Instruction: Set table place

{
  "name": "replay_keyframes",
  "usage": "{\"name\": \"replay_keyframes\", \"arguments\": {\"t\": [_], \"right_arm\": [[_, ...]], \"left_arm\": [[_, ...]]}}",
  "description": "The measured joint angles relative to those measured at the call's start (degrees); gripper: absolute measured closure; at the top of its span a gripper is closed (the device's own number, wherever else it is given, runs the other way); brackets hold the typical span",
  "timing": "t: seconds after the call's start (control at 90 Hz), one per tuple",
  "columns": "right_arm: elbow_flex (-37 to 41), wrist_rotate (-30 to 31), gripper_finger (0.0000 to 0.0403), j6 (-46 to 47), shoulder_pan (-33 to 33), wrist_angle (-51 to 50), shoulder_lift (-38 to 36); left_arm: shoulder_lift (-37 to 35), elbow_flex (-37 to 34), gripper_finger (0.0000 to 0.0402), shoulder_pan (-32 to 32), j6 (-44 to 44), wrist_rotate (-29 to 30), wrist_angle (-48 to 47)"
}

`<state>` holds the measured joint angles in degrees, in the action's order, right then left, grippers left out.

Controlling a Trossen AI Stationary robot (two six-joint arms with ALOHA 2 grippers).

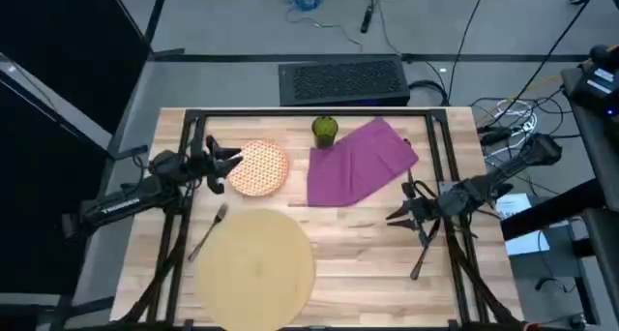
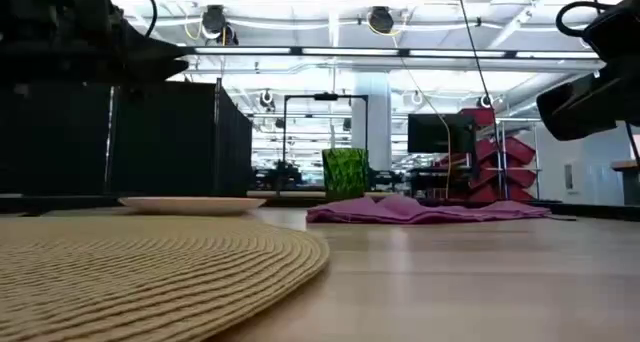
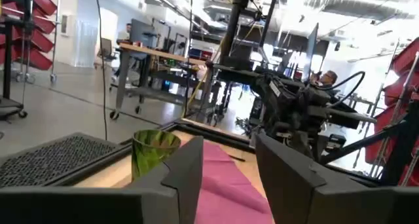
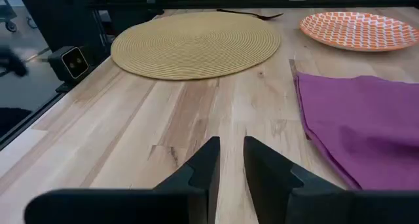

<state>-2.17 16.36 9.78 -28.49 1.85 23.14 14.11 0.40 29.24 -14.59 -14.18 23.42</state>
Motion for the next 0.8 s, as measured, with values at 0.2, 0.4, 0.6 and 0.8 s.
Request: {"name": "replay_keyframes", "arguments": {"t": [0.2, 0.4, 0.6, 0.8], "right_arm": [[0.00, 0.02, 0.0348, 0.00, 0.00, -0.02, 0.02], [0.00, 0.02, 0.0348, -0.03, 0.00, -0.01, 0.00], [0.00, 0.02, 0.0348, -0.91, 0.00, 0.05, 0.00], [0.05, -0.14, 0.0348, -0.86, 0.00, 2.61, 0.00]], "left_arm": [[0.01, 0.00, 0.0275, 0.00, 0.00, -0.01, 0.01], [0.00, 0.00, 0.0275, 0.00, -0.02, -0.02, 0.02], [0.01, 0.00, 0.0275, 0.01, 0.00, 0.00, 0.02], [0.00, 0.00, 0.0275, 0.01, 0.00, 0.00, 0.02]]}}
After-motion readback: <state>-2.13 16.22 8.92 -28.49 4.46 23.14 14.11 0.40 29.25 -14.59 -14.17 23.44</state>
